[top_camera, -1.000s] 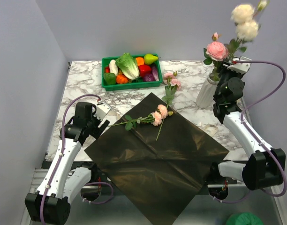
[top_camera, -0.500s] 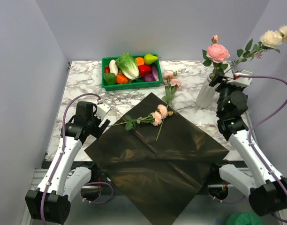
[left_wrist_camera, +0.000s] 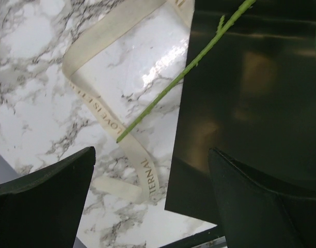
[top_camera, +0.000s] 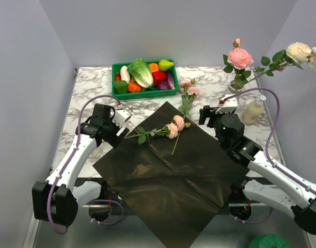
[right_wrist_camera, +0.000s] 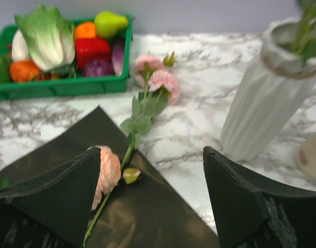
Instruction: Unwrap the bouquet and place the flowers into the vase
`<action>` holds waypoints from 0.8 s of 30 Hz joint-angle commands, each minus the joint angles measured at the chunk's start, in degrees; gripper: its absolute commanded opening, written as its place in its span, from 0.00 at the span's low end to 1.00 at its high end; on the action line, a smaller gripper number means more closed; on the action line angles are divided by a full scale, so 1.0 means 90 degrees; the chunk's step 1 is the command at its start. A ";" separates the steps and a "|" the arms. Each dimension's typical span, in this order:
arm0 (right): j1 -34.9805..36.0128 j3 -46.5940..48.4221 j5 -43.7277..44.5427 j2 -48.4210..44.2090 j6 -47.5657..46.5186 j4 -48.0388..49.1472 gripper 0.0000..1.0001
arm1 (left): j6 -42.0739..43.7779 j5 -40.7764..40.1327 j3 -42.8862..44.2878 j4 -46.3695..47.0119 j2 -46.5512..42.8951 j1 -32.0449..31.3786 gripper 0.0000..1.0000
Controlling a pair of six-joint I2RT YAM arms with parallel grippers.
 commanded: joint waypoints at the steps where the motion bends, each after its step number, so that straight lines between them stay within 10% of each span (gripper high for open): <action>1: 0.0405 0.0248 -0.0168 0.0583 0.0829 -0.1233 0.87 | -0.0101 0.0196 0.0441 0.0459 0.0634 -0.0638 0.99; 12: 0.0738 0.0932 -0.2540 0.1843 0.2666 -0.1832 0.88 | 0.0036 0.0108 0.0159 0.1377 0.1505 -0.0972 0.99; 24: 0.0670 0.1889 -0.1440 0.3299 0.2541 -0.2388 0.84 | 0.0182 0.0041 -0.0027 0.2090 0.2146 -0.1099 0.99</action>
